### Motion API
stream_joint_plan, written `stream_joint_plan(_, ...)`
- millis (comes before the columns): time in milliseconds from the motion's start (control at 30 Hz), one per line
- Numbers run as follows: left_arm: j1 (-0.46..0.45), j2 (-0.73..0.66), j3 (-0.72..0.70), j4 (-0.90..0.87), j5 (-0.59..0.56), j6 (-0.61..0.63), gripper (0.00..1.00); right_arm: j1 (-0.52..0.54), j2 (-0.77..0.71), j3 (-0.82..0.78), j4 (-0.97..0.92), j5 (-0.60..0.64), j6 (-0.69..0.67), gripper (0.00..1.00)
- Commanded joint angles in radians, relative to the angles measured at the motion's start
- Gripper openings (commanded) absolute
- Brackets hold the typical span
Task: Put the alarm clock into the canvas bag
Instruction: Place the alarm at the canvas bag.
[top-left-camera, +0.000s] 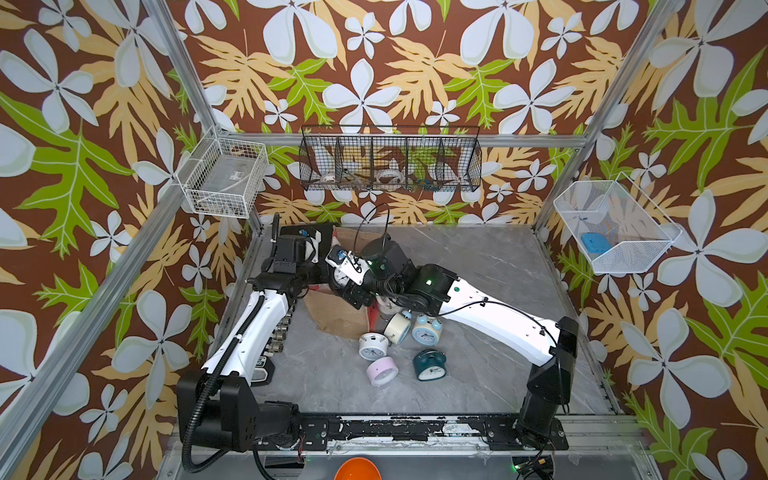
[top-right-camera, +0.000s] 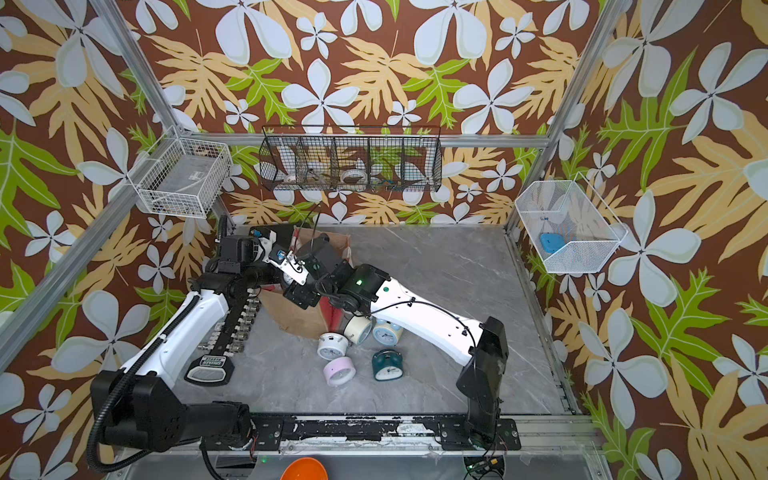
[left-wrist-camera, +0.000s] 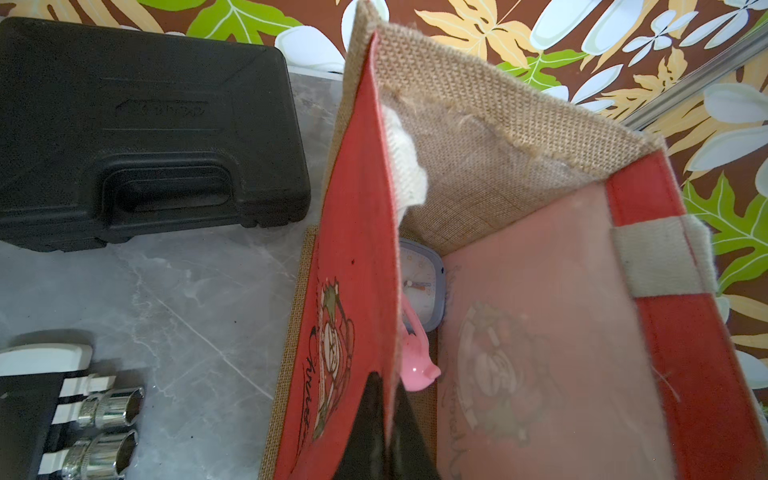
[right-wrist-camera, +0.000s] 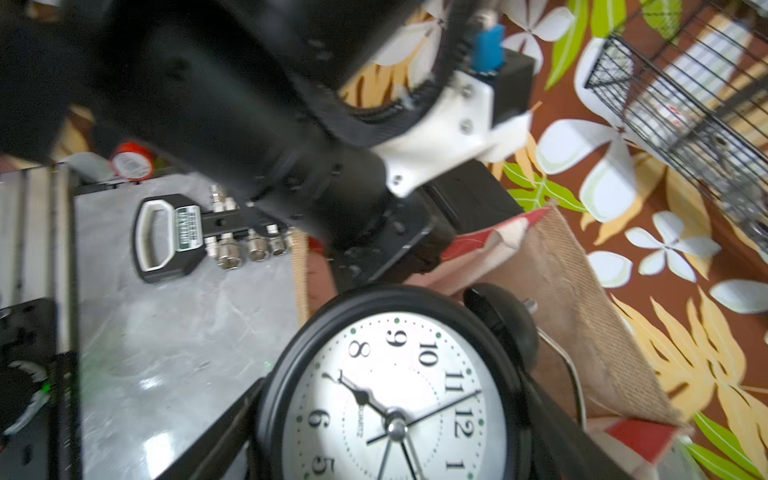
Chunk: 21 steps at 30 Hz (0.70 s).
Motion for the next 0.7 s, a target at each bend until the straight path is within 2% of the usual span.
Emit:
stream_joint_plan(0,0.001,-0.005,0.000,0.008,0.011,-0.010,0.00,-0.025,0.058,0.076,0.007,0.059,0.077,0.82)
stream_joint_plan(367,0.000,-0.010,-0.006,0.013,0.012,-0.015,0.00,-0.088,0.355,0.341,-0.008,0.132,0.220,0.80)
stream_joint_plan(667,0.000,-0.008,-0.007,0.015,0.015,-0.015,0.00,-0.141,0.487,0.355,0.039,0.110,0.327,0.79)
